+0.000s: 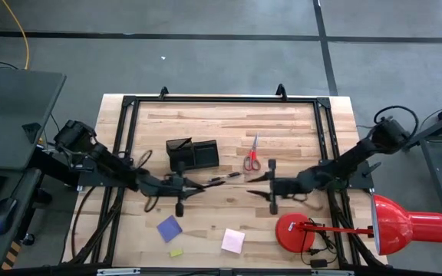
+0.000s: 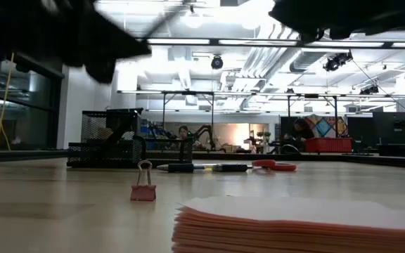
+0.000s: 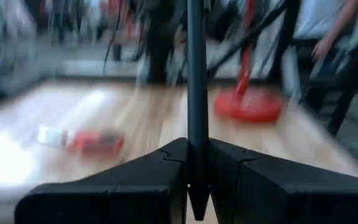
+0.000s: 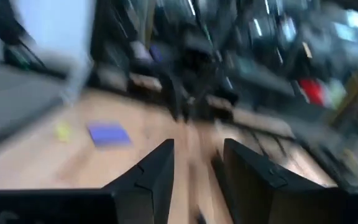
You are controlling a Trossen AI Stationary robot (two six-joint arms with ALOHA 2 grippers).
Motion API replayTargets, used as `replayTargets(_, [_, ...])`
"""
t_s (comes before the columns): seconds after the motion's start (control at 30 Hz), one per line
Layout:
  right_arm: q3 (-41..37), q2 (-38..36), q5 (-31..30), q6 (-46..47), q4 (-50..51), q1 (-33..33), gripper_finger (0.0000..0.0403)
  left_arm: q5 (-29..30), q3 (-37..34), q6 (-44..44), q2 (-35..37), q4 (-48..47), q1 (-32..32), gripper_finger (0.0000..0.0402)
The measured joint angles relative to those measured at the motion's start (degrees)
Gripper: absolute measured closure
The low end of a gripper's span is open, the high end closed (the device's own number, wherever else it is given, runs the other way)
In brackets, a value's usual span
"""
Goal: Pick and place office supplies into organizer
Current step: Put the pen black into the desk organizer
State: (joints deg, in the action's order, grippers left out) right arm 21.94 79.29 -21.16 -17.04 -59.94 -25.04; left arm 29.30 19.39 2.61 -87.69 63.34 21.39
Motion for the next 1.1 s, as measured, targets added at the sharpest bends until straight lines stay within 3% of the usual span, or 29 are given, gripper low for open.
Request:
replayTargets(0.1, [-4.5,-0.1,5.7,-1.8,-10.1,2.1,0.0272,-0.6,-1.4,-4.0,0.1,5.4,0.4,0.038])
replayTargets(0.3, [-3.6,0.0,15.4,-4.3,-12.3,6.3,0.0253,-0.3,-0.5,-3.7,-0.6,4.6,-1.6,0.038])
replayTargets(0.5, [1.9,0.2,17.4,-4.4,-6.2,9.4,0.0212,-4.8,2.1,-5.7,-0.5,5.5,-3.9,0.038])
replayTargets(0.73, [4.6,0.2,20.2,-2.0,-1.8,12.0,0.0174,-5.9,3.2,-8.8,-0.5,5.4,-3.8,0.038])
replayTargets(0.9, [6.1,0.5,23.2,-1.1,-1.9,13.6,0.0167,-5.4,3.2,-8.8,-0.5,4.5,-3.8,0.038])
replayTargets(1.1, [10.6,6.2,26.1,0.1,-1.8,14.9,0.0167,-4.3,3.2,-8.9,-0.5,4.2,-3.8,0.038])
